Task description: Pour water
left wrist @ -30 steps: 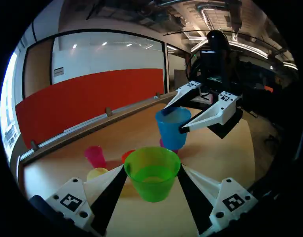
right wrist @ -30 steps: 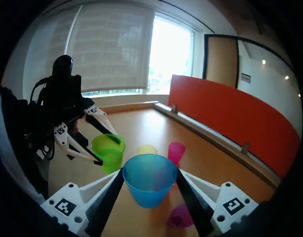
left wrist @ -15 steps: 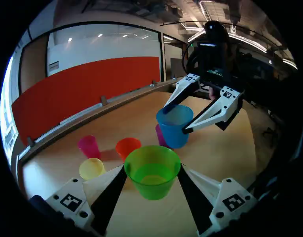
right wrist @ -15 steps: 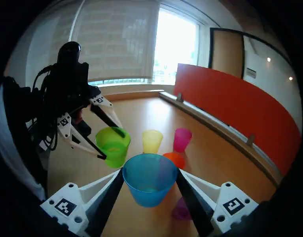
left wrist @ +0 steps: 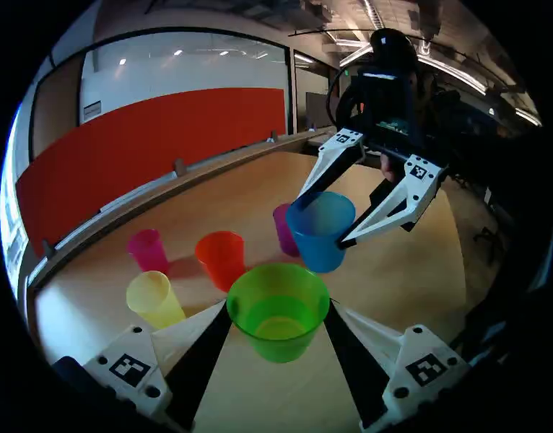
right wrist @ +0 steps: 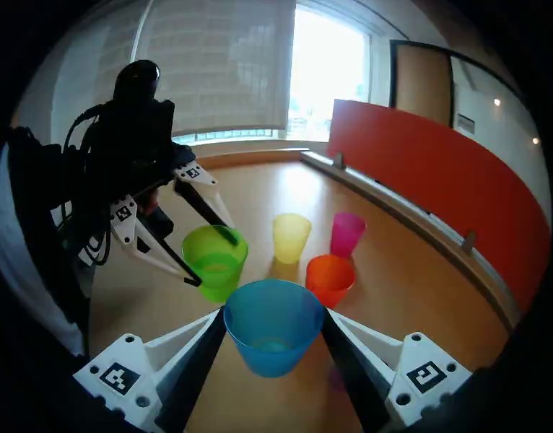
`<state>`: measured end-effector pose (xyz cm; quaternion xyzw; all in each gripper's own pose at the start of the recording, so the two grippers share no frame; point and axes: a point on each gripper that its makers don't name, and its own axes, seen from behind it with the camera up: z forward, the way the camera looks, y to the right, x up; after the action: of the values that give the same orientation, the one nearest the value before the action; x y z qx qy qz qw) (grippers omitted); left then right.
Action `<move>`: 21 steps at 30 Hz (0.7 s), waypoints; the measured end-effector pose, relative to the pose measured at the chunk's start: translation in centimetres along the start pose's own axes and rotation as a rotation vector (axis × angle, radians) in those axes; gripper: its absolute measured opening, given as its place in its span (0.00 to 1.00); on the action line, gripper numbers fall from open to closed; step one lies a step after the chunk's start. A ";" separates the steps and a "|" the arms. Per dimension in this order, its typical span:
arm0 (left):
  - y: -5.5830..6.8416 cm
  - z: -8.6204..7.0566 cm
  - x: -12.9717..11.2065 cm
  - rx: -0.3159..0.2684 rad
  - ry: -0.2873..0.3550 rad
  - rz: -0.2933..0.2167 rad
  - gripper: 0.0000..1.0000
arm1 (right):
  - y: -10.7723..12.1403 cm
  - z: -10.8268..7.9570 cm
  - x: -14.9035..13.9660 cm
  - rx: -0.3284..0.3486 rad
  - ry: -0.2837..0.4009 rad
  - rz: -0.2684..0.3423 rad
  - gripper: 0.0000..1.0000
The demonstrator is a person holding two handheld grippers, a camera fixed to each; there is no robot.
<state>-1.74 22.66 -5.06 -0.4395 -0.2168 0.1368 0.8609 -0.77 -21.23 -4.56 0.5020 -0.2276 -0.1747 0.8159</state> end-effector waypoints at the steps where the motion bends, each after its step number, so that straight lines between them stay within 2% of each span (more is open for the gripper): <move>1: 0.1 0.1 -0.2 -0.002 -0.006 0.000 0.87 | 0.0 0.1 -0.3 0.001 -0.005 0.001 0.94; 13: 0.7 0.8 -2.6 -0.023 -0.066 0.003 0.87 | -0.9 1.0 -3.0 0.026 -0.062 -0.005 0.94; 21: 0.9 1.3 -3.5 -0.036 -0.083 -0.004 0.87 | -1.1 1.5 -4.2 0.037 -0.083 0.006 0.94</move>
<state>-5.46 22.62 -6.04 -0.4485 -0.2556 0.1493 0.8434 -5.22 -20.69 -5.80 0.5088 -0.2660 -0.1888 0.7967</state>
